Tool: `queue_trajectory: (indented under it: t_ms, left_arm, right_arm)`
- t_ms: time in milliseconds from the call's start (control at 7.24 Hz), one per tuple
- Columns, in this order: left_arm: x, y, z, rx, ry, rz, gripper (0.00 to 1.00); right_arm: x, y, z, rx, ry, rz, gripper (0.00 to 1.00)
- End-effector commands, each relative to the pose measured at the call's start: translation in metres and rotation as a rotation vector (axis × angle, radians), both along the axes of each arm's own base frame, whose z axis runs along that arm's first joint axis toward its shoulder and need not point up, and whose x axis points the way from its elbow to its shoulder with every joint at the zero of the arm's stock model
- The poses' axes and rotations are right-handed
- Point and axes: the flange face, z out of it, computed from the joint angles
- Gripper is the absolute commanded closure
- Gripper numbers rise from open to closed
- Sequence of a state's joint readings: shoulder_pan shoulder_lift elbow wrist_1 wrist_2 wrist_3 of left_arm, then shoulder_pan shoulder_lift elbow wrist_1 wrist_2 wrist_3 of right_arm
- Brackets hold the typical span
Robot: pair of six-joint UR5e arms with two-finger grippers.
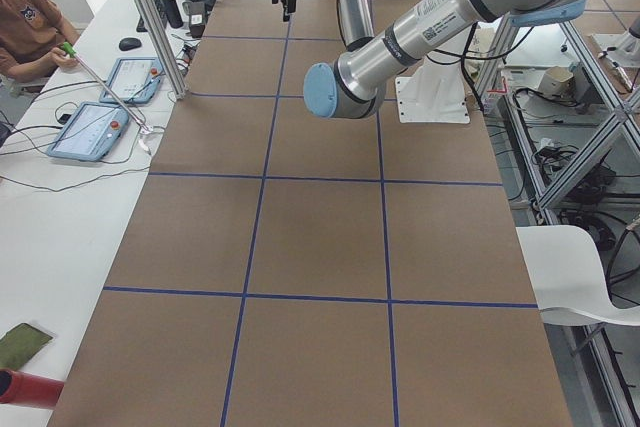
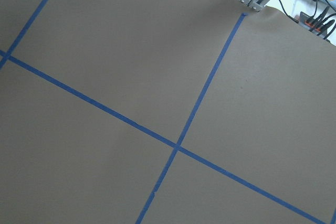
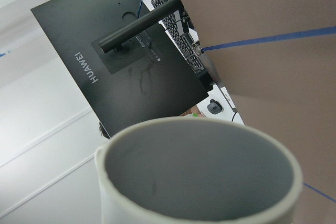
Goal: Left arm hands cup to right arm to dump lemon
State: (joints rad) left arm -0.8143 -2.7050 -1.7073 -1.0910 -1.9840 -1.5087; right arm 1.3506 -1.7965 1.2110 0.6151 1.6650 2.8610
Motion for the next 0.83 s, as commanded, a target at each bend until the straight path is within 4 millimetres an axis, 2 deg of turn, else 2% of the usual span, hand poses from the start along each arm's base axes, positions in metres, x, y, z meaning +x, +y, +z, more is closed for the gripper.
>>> queue_trajectory:
  t_ms: [0, 276, 414, 691]
  left_arm:
    - [0.002, -0.001, 0.004, -0.003, -0.004, 0.006, 0.0]
    - [0.005, -0.001, 0.007, -0.01, -0.006, 0.01, 0.0]
    - [0.007, -0.004, 0.009, -0.015, -0.012, 0.011, 0.0]
    - [0.008, -0.005, 0.011, -0.016, -0.014, 0.012, 0.0]
  right_arm:
    - [-0.023, -0.049, -0.026, 0.052, 0.194, -0.026, 0.72]
    - [-0.058, -0.076, -0.042, 0.152, 0.451, -0.067, 0.69]
    - [-0.086, -0.081, -0.047, 0.226, 0.592, -0.104, 0.67]
    - [-0.138, -0.111, -0.067, 0.342, 0.952, -0.131, 0.62]
